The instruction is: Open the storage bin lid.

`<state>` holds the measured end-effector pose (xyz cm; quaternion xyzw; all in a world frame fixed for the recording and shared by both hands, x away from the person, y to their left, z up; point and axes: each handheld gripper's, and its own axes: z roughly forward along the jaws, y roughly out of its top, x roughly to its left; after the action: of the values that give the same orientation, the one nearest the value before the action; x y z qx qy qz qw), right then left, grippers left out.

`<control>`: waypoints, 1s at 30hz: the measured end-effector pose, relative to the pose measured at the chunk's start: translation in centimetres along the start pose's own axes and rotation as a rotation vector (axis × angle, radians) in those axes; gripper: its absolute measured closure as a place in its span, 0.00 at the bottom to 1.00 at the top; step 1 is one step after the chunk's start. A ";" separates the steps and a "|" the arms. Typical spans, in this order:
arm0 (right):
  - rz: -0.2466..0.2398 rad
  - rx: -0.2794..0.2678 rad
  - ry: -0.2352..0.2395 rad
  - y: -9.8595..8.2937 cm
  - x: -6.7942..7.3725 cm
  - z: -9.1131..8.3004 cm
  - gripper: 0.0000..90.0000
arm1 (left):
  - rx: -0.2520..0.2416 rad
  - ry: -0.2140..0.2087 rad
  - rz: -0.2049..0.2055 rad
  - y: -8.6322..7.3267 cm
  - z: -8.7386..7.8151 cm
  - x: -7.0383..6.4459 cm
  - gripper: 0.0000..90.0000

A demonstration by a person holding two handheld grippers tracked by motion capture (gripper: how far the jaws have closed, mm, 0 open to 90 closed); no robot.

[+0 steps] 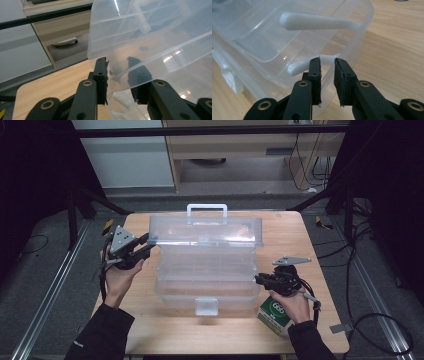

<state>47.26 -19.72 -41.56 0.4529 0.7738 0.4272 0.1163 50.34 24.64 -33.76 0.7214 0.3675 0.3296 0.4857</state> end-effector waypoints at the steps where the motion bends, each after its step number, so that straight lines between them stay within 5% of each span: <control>1: 0.004 0.000 0.002 0.0 0.0 0.0 0.84 | 0.000 0.003 -0.004 0.1 0.1 0.1 0.77; 30: -0.004 -0.001 -0.008 0.0 0.1 0.0 0.84 | 0.007 0.076 -0.047 3.3 4.2 2.1 0.85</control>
<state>47.22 -19.65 -41.57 0.4529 0.7740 0.4257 0.1205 55.62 23.61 -31.67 0.7011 0.4036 0.3440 0.4766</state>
